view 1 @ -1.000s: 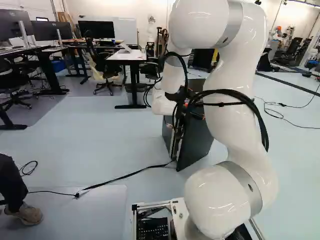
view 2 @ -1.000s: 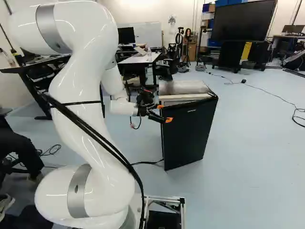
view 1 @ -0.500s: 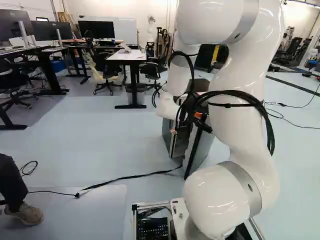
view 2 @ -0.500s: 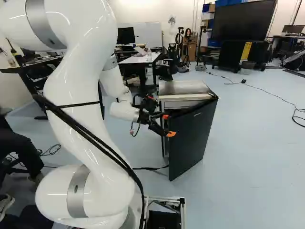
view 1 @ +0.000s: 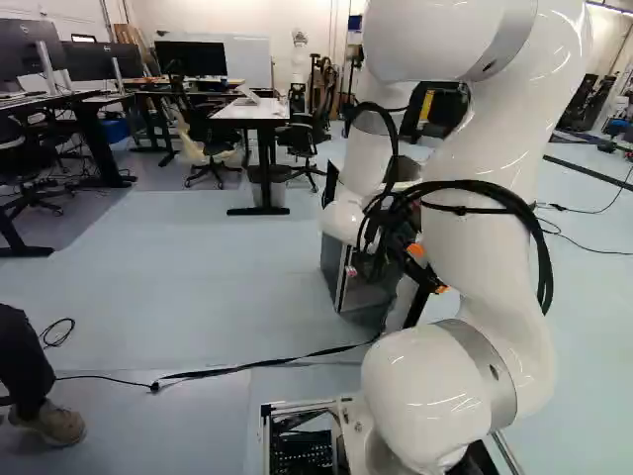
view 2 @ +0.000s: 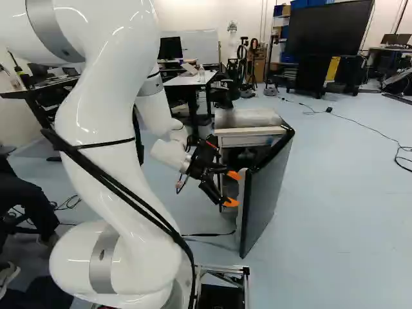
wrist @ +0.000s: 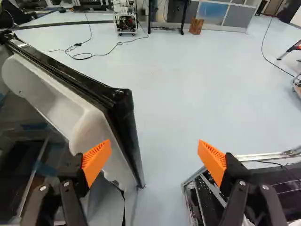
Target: Open the fridge door
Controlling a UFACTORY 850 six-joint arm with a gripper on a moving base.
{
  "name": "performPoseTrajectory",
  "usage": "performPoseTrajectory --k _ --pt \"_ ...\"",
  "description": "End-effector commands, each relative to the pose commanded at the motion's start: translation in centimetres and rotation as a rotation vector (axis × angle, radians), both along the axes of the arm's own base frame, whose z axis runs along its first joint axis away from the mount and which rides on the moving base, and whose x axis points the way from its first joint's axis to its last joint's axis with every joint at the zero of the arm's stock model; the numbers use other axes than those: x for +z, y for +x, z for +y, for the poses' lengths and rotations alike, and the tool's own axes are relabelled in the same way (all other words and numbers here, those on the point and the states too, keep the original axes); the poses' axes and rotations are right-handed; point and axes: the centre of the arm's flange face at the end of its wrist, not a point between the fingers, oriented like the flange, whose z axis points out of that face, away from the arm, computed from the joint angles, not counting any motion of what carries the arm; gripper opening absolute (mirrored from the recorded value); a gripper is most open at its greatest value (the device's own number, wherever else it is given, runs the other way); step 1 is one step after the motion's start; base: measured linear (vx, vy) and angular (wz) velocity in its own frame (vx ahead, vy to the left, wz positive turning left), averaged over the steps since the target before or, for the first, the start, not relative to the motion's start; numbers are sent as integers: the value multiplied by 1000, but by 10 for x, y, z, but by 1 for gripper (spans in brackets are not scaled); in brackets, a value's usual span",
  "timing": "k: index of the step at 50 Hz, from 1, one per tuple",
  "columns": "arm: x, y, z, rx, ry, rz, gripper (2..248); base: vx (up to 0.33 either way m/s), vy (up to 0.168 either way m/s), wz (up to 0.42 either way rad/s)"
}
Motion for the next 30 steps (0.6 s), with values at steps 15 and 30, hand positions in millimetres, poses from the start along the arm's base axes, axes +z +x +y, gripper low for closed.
performPoseTrajectory --k 15,30 --pt "1 -2 -2 -9 -18 5 247 0 0 0" --pt "8 -4 -5 -22 -99 21 247 0 0 0"
